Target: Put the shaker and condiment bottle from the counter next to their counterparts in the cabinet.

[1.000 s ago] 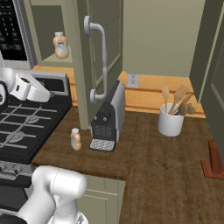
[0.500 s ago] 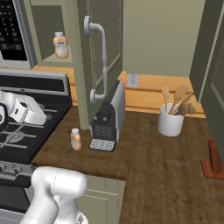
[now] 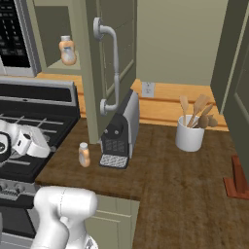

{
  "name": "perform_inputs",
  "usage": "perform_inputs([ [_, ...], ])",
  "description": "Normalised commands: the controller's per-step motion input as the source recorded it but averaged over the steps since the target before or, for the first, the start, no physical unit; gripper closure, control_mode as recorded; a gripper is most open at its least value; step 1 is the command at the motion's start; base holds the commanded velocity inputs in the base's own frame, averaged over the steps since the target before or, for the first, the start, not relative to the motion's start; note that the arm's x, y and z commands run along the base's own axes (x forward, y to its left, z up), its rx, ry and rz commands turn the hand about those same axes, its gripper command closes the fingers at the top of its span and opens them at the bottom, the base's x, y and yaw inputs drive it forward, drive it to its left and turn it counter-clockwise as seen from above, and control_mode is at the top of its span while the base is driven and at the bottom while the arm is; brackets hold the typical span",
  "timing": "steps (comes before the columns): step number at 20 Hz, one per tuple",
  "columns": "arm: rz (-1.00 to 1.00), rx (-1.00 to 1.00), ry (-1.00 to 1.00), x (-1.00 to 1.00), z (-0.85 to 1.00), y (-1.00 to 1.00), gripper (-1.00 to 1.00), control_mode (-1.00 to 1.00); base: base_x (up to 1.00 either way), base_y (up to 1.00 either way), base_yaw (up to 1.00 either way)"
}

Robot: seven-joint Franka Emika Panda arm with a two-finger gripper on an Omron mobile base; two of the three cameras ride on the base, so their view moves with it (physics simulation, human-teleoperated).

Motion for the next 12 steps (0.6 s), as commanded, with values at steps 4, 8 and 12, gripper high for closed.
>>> perform_inputs([
  [4, -0.13, 0.0, 0.03, 0.12, -0.42, 0.06, -1.0, -1.0, 0.0, 0.0, 0.0],
  [8, -0.38, 0.0, -0.01, 0.26, -0.37, 0.27, -1.0, -1.0, 0.0, 0.0, 0.0],
  [12, -0.19, 0.0, 0.03, 0.11, -0.27, 0.0, -1.0, -1.0, 0.0, 0.0, 0.0],
])
